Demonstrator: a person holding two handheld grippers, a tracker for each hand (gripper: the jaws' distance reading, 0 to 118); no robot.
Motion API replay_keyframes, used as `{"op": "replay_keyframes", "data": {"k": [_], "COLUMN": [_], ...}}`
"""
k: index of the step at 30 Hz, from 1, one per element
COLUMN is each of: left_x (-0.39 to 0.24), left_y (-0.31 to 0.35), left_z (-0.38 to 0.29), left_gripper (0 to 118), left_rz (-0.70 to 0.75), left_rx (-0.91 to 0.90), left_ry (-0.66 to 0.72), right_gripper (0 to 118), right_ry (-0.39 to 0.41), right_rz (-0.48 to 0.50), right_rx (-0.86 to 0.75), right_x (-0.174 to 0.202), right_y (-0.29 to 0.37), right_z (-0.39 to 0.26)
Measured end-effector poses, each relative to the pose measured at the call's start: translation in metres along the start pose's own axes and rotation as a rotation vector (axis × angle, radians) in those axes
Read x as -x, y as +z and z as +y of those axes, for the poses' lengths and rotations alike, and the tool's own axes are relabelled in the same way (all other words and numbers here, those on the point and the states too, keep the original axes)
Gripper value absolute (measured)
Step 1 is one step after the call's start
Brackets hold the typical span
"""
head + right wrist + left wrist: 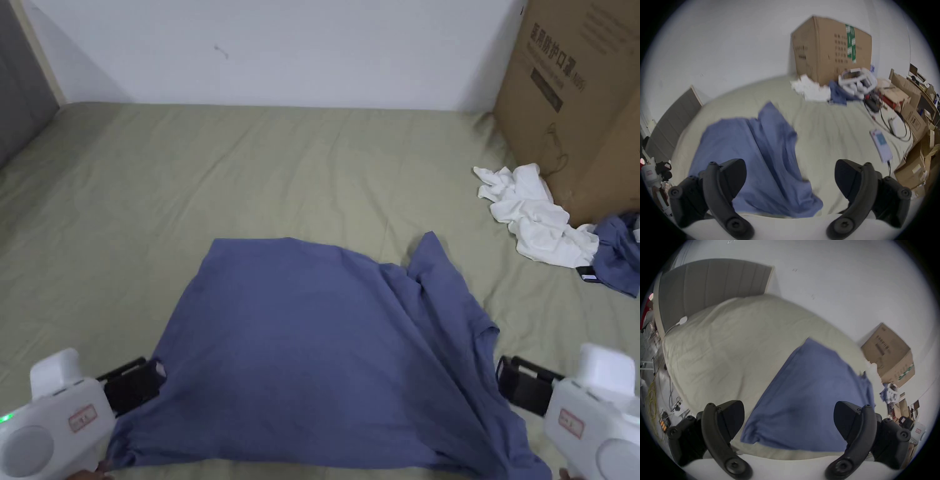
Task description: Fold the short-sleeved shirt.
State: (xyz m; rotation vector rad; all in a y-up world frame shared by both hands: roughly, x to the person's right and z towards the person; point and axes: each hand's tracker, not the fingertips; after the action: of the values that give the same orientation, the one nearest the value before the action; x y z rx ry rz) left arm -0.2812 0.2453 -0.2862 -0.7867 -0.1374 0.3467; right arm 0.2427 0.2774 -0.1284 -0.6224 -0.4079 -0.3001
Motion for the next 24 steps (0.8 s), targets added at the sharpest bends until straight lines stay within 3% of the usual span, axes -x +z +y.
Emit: {"op": "replay_keyframes", "data": {"k": [5, 10, 13, 15, 16, 17, 18, 24], "left_x": [-0.040, -0.074, -0.086, -0.091, -0.090, -0.091, -0.091, -0.093], "left_y": [0.019, 0.033, 0.040, 0.043, 0.044, 0.046, 0.045, 0.045], "left_z": [0.026, 0.031, 0.027, 0.023, 0.021, 0.020, 0.019, 0.012], "left_gripper": [118, 117, 109, 87, 63, 17, 4, 4], "left_rz": [-0.083, -0.113, -0.109, -0.119, -0.126, -0.139, -0.152, -0.120], "left_rx": [-0.108, -0.247, -0.328, -0.353, -0.358, -0.362, -0.359, -0.337], "left_ry": [-0.077, -0.138, -0.185, -0.191, -0.199, -0.207, -0.216, -0.305], "right_gripper": [118, 117, 98, 65, 45, 15, 7, 4], "right_ry": [0.004, 0.077, 0.134, 0.151, 0.156, 0.158, 0.159, 0.156], "right_rz": [0.044, 0.041, 0.027, 0.002, 0.003, 0.008, 0.019, 0.020], "right_rx": [-0.215, -0.317, -0.366, -0.375, -0.378, -0.379, -0.381, -0.384], "right_x": [0.016, 0.033, 0.041, 0.045, 0.045, 0.044, 0.044, 0.047], "right_y": [0.033, 0.055, 0.063, 0.066, 0.067, 0.066, 0.067, 0.068], "right_z": [0.031, 0.041, 0.039, 0.038, 0.036, 0.036, 0.035, 0.028]}}
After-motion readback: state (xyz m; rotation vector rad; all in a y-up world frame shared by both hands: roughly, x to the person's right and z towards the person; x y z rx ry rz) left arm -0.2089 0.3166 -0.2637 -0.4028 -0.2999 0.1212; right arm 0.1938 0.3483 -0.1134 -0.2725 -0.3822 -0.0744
